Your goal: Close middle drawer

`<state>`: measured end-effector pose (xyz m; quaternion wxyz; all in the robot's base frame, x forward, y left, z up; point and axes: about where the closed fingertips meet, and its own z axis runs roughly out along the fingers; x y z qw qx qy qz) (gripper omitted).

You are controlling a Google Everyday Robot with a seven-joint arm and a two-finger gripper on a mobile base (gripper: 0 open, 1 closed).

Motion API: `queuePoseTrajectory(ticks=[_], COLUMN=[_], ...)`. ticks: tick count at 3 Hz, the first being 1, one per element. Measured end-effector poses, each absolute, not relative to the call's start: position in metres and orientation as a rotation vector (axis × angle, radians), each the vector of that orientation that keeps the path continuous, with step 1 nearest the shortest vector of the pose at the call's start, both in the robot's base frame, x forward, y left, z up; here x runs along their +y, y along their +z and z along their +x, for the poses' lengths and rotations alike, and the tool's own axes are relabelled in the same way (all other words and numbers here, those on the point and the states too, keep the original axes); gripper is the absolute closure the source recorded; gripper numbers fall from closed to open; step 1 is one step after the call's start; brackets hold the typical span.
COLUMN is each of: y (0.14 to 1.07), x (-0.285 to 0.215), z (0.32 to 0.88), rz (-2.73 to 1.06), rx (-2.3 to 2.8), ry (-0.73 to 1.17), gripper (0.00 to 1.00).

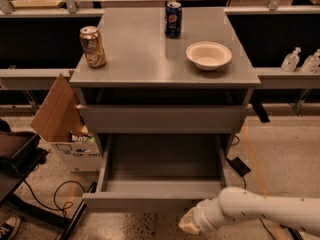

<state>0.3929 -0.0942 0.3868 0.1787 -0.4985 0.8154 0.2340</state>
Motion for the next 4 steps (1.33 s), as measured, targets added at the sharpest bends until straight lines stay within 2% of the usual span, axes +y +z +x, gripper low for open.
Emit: queuePoseTrajectory(ticks=[2,4], y=[0.428,0.437], x=[-0.069,-0.071], z=[0.471,0.495], rz=[-1.406,-1.383], rx=[2.262,2.278], ry=[0.552,0.496], gripper=[1.00,1.00])
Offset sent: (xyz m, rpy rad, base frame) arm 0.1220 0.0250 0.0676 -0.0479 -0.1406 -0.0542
